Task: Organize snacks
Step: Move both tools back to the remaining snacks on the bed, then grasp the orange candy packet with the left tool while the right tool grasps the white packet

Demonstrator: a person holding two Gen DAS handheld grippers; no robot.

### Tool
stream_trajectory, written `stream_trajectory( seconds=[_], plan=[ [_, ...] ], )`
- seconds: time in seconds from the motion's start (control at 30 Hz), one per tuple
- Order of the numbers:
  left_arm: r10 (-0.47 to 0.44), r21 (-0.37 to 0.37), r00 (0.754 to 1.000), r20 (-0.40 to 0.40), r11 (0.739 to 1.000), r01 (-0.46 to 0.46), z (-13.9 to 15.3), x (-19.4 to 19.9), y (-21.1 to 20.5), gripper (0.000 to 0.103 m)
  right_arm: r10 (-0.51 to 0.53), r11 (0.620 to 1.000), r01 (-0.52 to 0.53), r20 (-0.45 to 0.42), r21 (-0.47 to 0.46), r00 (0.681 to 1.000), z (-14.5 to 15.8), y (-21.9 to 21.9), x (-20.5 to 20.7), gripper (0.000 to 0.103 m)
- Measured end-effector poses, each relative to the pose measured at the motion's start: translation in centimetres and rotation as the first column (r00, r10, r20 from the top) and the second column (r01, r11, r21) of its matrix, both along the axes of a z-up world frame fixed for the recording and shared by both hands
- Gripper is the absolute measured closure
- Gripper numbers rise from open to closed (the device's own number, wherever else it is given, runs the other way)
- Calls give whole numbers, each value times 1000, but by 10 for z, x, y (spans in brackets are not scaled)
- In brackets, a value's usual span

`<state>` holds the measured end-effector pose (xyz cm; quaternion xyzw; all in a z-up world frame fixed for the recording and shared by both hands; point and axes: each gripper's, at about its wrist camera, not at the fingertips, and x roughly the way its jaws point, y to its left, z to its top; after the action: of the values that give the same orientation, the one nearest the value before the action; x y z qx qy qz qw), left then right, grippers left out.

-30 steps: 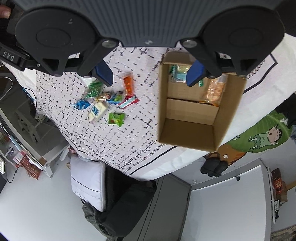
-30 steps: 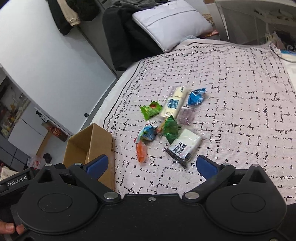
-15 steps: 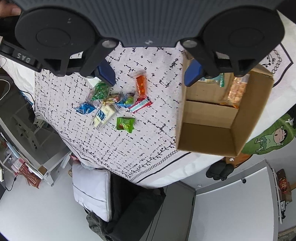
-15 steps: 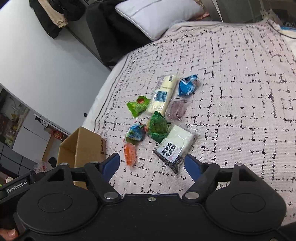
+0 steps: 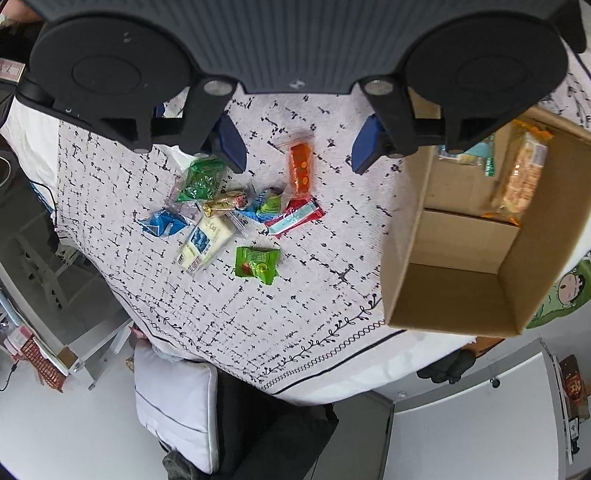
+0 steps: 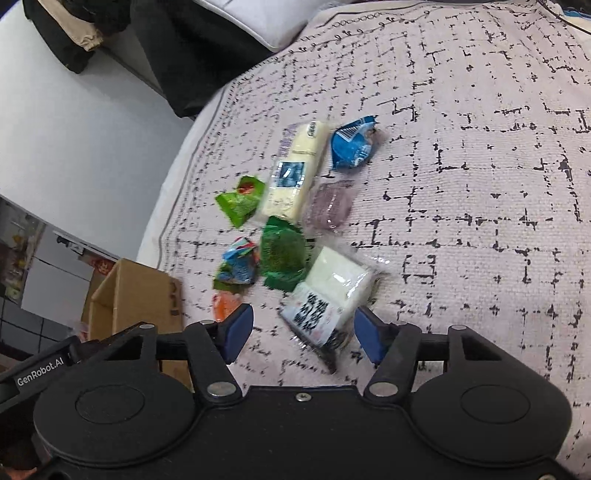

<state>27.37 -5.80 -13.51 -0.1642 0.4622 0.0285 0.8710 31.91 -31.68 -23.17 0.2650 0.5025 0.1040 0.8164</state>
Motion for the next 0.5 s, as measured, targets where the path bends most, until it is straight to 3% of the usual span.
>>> stream_trajectory(
  seconds=[0.5],
  plan=[
    [26,-7,997,-78,1000,-26,-51,47,-20,48,76,992,-74,17,-103,997,-18,20,26,43]
  ],
)
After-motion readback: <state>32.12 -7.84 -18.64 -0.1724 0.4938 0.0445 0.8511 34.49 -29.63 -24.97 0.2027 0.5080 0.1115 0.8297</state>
